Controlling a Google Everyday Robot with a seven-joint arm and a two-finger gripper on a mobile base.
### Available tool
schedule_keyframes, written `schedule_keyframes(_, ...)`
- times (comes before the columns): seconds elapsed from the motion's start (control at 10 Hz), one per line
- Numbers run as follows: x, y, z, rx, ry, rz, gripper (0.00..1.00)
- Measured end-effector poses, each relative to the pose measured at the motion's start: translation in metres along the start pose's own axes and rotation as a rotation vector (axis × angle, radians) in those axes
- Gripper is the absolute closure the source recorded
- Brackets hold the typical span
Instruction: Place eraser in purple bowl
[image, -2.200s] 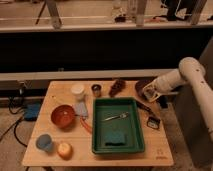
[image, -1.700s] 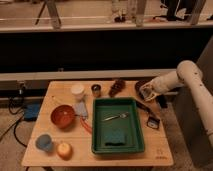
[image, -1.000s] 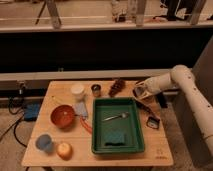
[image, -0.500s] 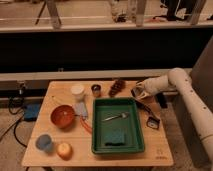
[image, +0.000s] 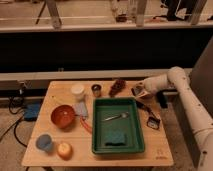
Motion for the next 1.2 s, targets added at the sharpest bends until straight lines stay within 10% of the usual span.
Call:
schedule_keyframes(0.6,0.027,-0.004,-0.015,0.056,0.039,0.076,0.21)
schedule_keyframes(1.2,0.033,-0.014,-0.020,0.049,0.019,0.114,0.24)
